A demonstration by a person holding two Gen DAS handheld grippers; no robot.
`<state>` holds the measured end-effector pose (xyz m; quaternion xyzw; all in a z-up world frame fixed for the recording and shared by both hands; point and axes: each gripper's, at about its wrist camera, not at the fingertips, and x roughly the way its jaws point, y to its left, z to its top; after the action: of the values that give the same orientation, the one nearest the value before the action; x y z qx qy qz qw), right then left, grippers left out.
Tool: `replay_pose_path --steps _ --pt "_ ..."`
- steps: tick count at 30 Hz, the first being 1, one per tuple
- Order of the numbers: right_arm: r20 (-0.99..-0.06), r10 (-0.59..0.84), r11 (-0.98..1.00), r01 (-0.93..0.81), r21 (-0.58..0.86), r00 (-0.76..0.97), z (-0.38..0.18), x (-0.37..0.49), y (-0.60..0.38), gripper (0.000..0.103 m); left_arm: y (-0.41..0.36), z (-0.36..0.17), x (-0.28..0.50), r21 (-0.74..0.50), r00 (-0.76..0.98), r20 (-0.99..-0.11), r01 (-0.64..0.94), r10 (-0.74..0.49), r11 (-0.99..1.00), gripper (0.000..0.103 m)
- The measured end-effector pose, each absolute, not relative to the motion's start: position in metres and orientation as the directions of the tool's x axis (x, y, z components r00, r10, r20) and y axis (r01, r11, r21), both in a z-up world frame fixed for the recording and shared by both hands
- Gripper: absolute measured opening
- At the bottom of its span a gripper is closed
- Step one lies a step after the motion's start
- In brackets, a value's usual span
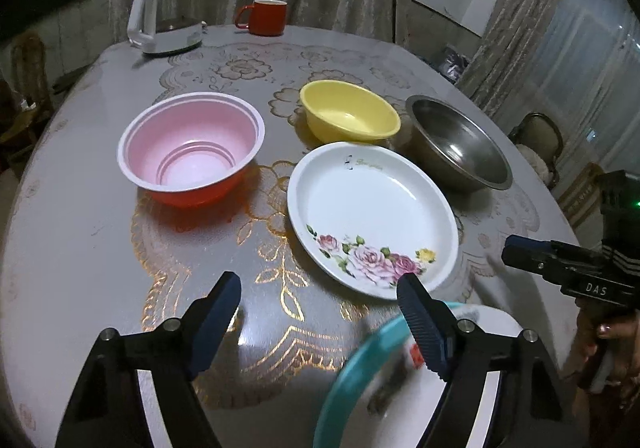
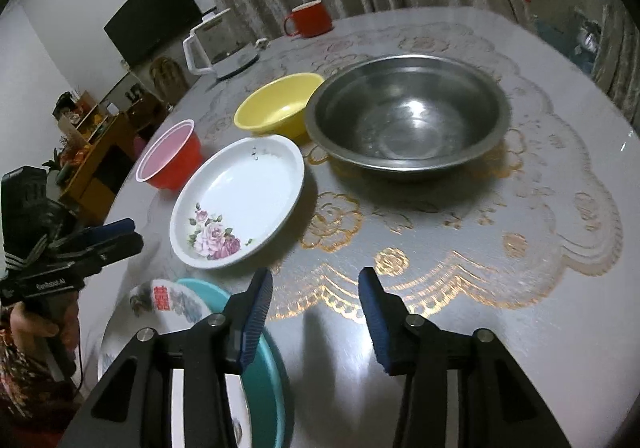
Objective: Organize plates and bowls
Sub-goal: 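Move both tools to the white floral plate and grip its rim, then lift the floral plate with both tools and carry it over the plate stack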
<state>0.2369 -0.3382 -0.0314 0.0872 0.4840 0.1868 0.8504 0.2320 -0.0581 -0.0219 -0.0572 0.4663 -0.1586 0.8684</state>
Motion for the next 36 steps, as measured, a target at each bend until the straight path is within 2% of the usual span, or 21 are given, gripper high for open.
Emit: replay_pose_path --steps 3,10,12,14,16,20,36 --pt "-0.794 0.409 0.912 -0.238 0.335 0.45 -0.033 0.249 -0.331 0.044 -0.058 -0.03 0.242 -0.275 0.489 -0.801 0.212 -0.345 0.938 0.068" --pt "-0.806 0.425 0.903 -0.258 0.344 0.413 -0.044 0.279 -0.308 0.044 -0.065 -0.043 0.256 -0.279 0.452 -0.82 0.221 -0.352 0.935 0.06" --pt "-0.806 0.431 0.899 -0.264 0.348 0.405 -0.048 0.288 -0.303 0.039 -0.067 -0.045 0.259 -0.283 0.441 -0.823 0.227 -0.357 0.932 0.046" --pt "-0.805 0.444 0.892 -0.273 0.36 0.394 -0.052 0.294 -0.3 0.032 -0.069 -0.048 0.264 -0.28 0.432 -0.828 0.232 -0.356 0.932 0.04" --pt "-0.802 0.456 0.887 -0.276 0.371 0.387 -0.057 0.299 -0.298 0.027 -0.072 -0.05 0.267 -0.265 0.434 -0.831 0.242 -0.348 0.933 0.039" --pt "-0.803 0.458 0.886 -0.272 0.375 0.383 -0.065 0.304 -0.296 0.023 -0.074 -0.052 0.271 -0.256 0.437 -0.829 0.258 -0.349 0.932 0.035" --pt "-0.815 0.414 0.895 -0.345 0.283 0.405 -0.062 0.299 -0.281 0.021 -0.079 -0.052 0.271 -0.195 0.473 -0.818 0.306 -0.327 0.932 0.034"
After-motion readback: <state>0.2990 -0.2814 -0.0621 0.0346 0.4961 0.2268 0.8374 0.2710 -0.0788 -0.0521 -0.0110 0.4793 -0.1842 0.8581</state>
